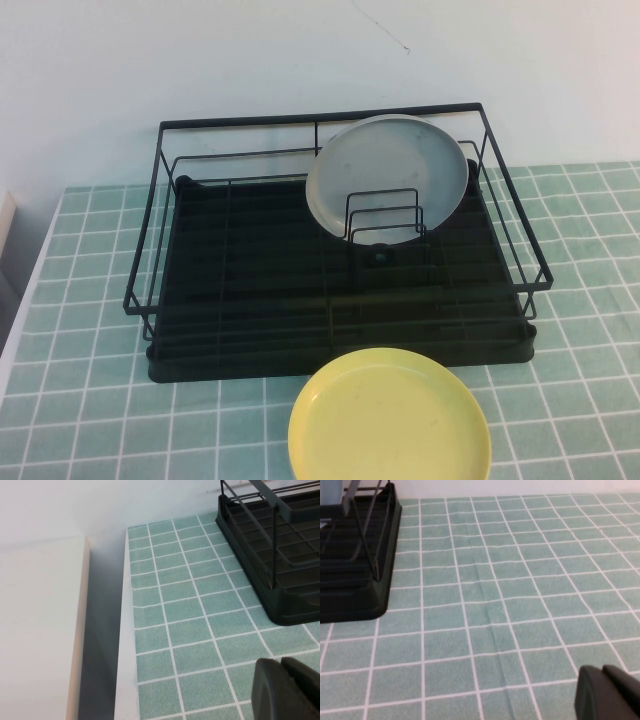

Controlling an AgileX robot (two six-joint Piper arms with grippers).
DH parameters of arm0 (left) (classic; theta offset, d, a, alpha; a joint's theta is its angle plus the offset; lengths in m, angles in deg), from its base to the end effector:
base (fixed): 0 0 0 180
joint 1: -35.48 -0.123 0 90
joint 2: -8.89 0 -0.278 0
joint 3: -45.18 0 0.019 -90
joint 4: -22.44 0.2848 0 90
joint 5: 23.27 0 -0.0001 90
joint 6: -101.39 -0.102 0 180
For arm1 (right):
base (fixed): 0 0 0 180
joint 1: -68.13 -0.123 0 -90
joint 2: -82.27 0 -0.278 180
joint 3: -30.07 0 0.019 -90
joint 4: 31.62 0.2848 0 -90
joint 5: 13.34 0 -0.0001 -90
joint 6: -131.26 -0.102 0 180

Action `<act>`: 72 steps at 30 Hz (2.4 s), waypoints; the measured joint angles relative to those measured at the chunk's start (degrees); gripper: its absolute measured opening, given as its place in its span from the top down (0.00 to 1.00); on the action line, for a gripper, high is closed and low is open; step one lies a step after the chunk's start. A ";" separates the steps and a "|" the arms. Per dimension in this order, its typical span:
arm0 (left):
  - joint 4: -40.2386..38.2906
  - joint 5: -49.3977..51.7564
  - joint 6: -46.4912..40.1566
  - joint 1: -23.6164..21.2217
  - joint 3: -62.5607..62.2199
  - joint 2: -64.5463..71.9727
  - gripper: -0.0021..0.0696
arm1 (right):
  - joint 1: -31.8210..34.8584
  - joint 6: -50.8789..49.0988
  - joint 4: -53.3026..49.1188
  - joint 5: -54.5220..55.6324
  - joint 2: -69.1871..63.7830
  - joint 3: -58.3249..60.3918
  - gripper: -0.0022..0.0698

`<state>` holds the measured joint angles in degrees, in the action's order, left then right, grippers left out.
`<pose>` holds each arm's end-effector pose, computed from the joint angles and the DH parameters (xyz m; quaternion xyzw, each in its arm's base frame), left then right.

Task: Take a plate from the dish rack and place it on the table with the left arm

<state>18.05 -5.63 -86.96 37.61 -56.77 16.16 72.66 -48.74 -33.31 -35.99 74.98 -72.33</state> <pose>0.1057 -0.0063 0.1775 0.0502 0.7805 0.0020 0.6231 0.1030 -0.0093 0.1717 0.0243 0.8062 -0.0360 0.5900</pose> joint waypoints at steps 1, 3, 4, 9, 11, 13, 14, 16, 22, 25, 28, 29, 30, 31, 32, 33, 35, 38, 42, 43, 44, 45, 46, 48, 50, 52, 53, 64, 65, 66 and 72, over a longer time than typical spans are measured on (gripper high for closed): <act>0.00 0.00 0.00 0.00 0.00 0.00 0.98 | 0.00 0.00 0.00 0.00 0.00 0.00 0.97; 0.00 0.00 0.00 0.00 0.00 0.00 0.98 | 0.00 0.00 0.00 0.00 0.00 0.00 0.97; 0.00 0.00 0.00 0.00 0.00 0.00 0.98 | 0.00 0.00 0.00 0.00 0.00 0.00 0.97; 0.00 0.00 0.00 0.00 0.00 0.00 0.98 | 0.00 0.00 0.00 0.00 0.00 0.00 0.97; 0.00 0.00 0.00 0.00 0.00 0.00 0.98 | 0.00 0.00 0.00 0.00 0.00 0.00 0.97; 0.00 0.00 0.00 0.00 0.00 0.00 0.98 | 0.00 0.00 0.00 0.00 0.00 0.00 0.97; 0.00 0.00 0.00 0.00 0.00 0.00 0.98 | 0.00 0.00 0.00 0.00 0.00 0.00 0.97; 0.00 0.00 0.00 0.00 0.00 -0.04 0.98 | 0.00 0.00 0.00 0.00 0.00 0.00 0.97; 0.00 -0.05 0.00 0.00 0.00 -0.04 0.98 | 0.00 0.00 0.00 0.00 0.00 0.00 0.97; 0.00 -0.05 0.00 0.00 0.00 -0.04 0.98 | 0.00 0.00 0.00 0.00 0.00 0.00 0.97; 0.00 -0.05 0.00 0.00 0.00 -0.04 0.98 | 0.00 0.00 0.00 0.00 0.00 0.00 0.97; 0.00 -0.05 0.00 0.00 0.00 -0.04 0.98 | 0.00 0.00 0.00 0.00 0.00 0.00 0.97; 0.00 -0.05 0.00 0.00 0.00 -0.04 0.98 | 0.00 0.00 0.00 0.00 0.00 0.00 0.97; 0.00 -0.05 0.00 0.00 0.00 -0.04 0.98 | 0.00 0.00 0.00 0.00 0.00 0.00 0.97; 0.00 -0.05 0.00 0.00 0.00 -0.04 0.98 | 0.00 0.00 0.00 0.00 0.00 0.00 0.97; 0.00 -0.05 0.00 0.00 0.00 -0.04 0.98 | 0.00 0.00 0.00 0.00 0.00 0.00 0.97; 0.00 -0.05 0.00 0.00 0.00 -0.04 0.98 | 0.00 0.00 0.00 0.00 0.00 0.00 0.97; 0.00 -0.05 0.00 0.00 0.00 -0.04 0.98 | 0.00 0.00 0.00 0.00 0.00 0.00 0.97; 0.00 -0.05 0.00 0.00 0.00 -0.04 0.98 | 0.00 0.00 0.00 0.00 0.00 0.00 0.97; 0.00 -0.05 0.00 0.00 0.00 -0.04 0.98 | 0.00 0.00 0.00 0.00 0.00 0.00 0.97; 0.00 -0.05 0.00 0.00 0.00 -0.04 0.98 | 0.00 0.00 0.00 0.00 0.00 0.00 0.97; 0.00 -0.05 0.00 0.00 0.00 -0.04 0.98 | 0.00 0.00 0.00 0.00 0.00 0.00 0.97; 0.00 -0.05 0.00 0.00 0.00 -0.04 0.98 | 0.00 0.00 0.00 0.00 0.00 0.00 0.97; 0.00 -0.05 0.00 0.00 0.00 -0.04 0.98 | 0.00 0.00 0.00 0.00 0.00 0.00 0.97; 0.15 -0.05 0.00 0.00 0.00 -0.04 0.98 | 0.00 0.00 0.00 0.00 0.00 0.00 0.97; 0.26 -0.05 0.00 0.00 0.00 -0.04 0.98 | 0.00 0.00 0.00 0.00 0.00 0.00 0.97; 0.14 -0.27 0.00 0.00 0.00 -0.04 0.98 | 0.00 0.00 0.00 0.00 0.00 0.00 0.97; -8.18 -14.75 0.67 0.00 0.19 -0.04 0.98 | 0.00 0.00 0.00 0.00 0.00 0.00 0.97; -9.59 -16.78 1.47 0.00 0.19 -0.04 0.98 | 0.00 0.00 0.00 0.00 0.00 0.00 0.97; -10.84 -18.48 2.01 0.00 0.19 -0.04 0.98 | 0.00 0.00 0.00 0.00 0.00 0.00 0.97; -13.23 -22.12 2.46 0.00 0.19 -0.04 0.98 | 0.00 0.00 0.00 0.00 0.00 0.00 0.97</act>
<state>4.82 -27.75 -84.50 37.61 -56.58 16.12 72.66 -48.74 -33.31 -35.99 74.98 -72.33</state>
